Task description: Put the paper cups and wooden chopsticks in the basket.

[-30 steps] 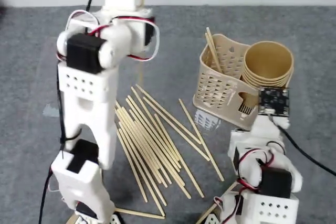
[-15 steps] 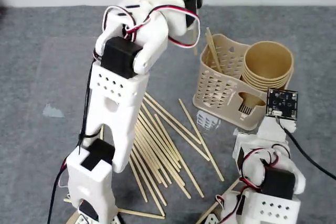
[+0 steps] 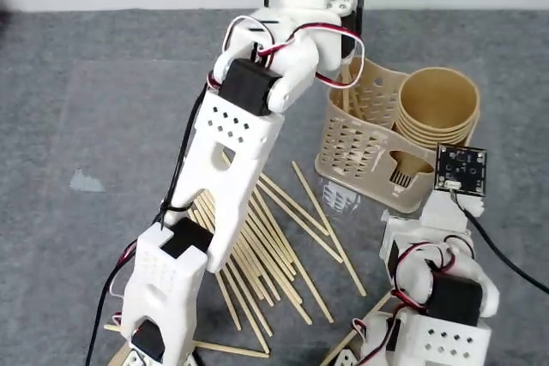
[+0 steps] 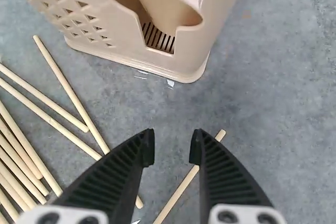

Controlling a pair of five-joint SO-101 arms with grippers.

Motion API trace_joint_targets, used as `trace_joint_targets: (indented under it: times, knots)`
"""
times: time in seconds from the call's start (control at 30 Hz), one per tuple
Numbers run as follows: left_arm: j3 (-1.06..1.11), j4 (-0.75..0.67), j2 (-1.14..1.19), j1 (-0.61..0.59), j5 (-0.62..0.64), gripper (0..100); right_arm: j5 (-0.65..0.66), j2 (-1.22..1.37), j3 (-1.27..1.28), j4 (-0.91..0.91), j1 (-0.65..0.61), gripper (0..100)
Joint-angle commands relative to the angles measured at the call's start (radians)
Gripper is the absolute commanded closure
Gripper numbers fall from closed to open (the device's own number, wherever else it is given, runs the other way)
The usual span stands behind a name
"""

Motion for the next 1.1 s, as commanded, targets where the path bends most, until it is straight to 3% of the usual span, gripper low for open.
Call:
trace_joint_targets:
  times: [0.0,0.17,0.43,0.57,0.73,1.07]
  knots:
    - [-0.061,0.094,-0.020,0.008,0.046,91,-0.012,-0.018,-0.003,0.007,0.013,87.2]
    - [-0.228,0.273,-0.026,-0.002,0.101,77,-0.012,-0.018,-0.006,-0.004,0.004,87.5]
    - [-0.539,0.552,-0.031,-0.118,0.101,77,-0.012,-0.018,-0.018,-0.005,-0.028,87.6]
    - [-0.503,0.594,-0.081,-0.245,0.101,80,-0.009,-0.016,-0.031,-0.005,-0.137,87.6]
    - [-0.489,0.594,-0.101,-0.423,0.063,100,-0.005,-0.005,-0.040,-0.015,-0.323,87.6]
    - [-0.203,0.595,-0.213,-0.624,-0.092,99,0.012,0.214,-0.106,-0.090,-0.541,87.3]
